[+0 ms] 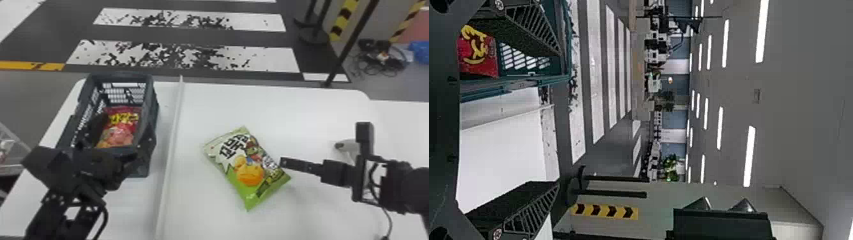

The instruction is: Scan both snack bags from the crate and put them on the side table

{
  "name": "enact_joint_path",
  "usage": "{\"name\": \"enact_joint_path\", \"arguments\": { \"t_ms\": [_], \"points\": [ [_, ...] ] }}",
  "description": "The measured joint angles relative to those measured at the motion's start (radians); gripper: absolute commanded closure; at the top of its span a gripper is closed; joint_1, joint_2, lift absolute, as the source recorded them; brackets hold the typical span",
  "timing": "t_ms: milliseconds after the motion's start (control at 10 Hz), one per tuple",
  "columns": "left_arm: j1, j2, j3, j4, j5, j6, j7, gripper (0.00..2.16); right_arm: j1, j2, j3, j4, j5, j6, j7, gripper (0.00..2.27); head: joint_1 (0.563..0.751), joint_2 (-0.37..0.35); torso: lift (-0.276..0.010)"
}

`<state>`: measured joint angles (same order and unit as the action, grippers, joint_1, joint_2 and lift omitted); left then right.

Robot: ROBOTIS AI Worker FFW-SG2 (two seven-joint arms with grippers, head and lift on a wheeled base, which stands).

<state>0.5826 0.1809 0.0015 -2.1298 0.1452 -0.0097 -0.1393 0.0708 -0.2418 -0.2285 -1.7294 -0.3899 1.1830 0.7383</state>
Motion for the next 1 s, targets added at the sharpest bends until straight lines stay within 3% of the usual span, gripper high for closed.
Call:
{"name": "enact_joint_path", "arguments": {
  "t_ms": [500,700,800,900,1000],
  "points": [
    [-0.012,0.011,-0.003,0.023,0.011,0.000,-0.003,0.08,-0.102,-0.029,0.139,0.146,0.111,-0.039,0.094,0.06,0.695,0.020,-0.087],
    [-0.017,0.010,-0.006,0.032,0.011,0.000,-0.006,0.08,-0.126,-0.039,0.195,0.169,0.164,-0.039,0.171,0.29,0.695,0.036,-0.087],
    [-0.018,0.009,-0.006,0.035,0.012,0.000,-0.010,0.08,-0.136,-0.040,0.219,0.187,0.190,-0.040,0.209,1.04,0.695,0.044,-0.087],
    [-0.019,0.008,-0.006,0.040,0.012,0.000,-0.011,0.08,-0.141,-0.040,0.238,0.198,0.209,-0.059,0.237,2.16,0.695,0.054,-0.087],
    [-0.019,0.007,-0.006,0.043,0.013,0.000,-0.012,0.08,-0.141,-0.037,0.251,0.204,0.226,-0.077,0.232,2.20,0.695,0.055,-0.087]
  ]
}}
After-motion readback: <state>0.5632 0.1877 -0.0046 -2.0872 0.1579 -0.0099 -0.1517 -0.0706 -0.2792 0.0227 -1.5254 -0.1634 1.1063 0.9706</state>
